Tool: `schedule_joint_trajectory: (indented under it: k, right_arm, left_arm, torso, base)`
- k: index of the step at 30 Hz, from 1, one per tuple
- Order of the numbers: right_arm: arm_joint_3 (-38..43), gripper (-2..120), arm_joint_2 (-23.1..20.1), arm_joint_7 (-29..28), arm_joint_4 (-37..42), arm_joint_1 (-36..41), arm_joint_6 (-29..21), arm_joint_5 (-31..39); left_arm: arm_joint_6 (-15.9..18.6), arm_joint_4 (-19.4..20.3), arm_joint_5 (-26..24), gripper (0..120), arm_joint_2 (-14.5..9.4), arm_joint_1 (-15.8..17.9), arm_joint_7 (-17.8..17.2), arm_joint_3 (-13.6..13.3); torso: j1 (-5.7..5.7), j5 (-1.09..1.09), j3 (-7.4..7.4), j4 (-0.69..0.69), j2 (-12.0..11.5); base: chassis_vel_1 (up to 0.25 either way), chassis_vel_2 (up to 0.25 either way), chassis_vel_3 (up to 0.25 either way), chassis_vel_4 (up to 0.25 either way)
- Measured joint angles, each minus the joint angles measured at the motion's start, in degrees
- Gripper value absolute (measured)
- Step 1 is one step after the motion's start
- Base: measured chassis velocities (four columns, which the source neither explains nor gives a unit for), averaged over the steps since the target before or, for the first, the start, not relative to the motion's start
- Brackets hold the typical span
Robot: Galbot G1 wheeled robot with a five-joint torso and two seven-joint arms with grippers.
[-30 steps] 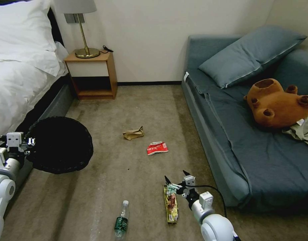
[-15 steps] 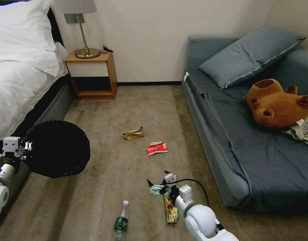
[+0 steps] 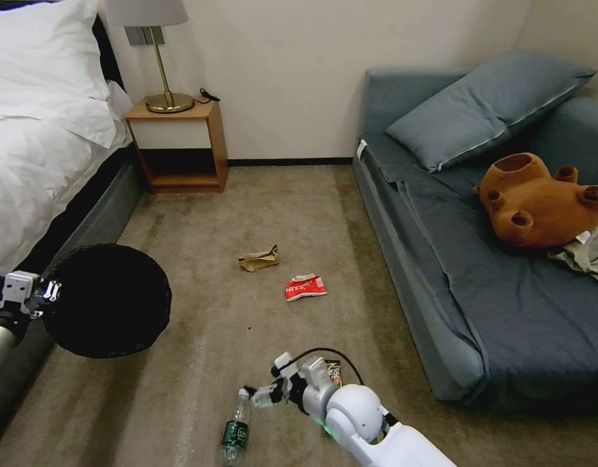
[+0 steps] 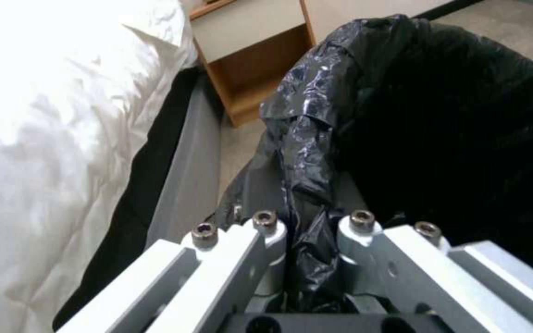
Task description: Pick up the trash bin, then pick up the garbage on the floor and place it into the trash bin.
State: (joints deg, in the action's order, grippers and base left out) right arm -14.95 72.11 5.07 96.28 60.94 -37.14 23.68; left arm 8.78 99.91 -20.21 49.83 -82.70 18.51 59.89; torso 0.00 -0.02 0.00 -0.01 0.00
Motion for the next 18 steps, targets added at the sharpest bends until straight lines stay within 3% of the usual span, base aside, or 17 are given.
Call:
schedule_joint_trajectory:
  k: [7,18]
  right_arm:
    - [-5.1,100,1.6,-1.5,-4.0,-4.1,-3.1,3.4]
    - [-9.9,100,3.8,-2.2,-11.7,-8.0,-3.4,4.5]
  left_arm:
    - [0.2,2.2,0.0,4,-0.2,-1.7,0.8,1.2]
    - [-0.5,2.4,0.2,4,0.5,-3.1,2.7,2.9]
  torso:
    - [0.00,0.01,0.00,0.01,0.0]
    - [0.00,0.01,0.00,0.01,0.0]
  base:
    - [0.000,0.000,0.000,0.000]
    - [0.000,0.000,0.000,0.000]
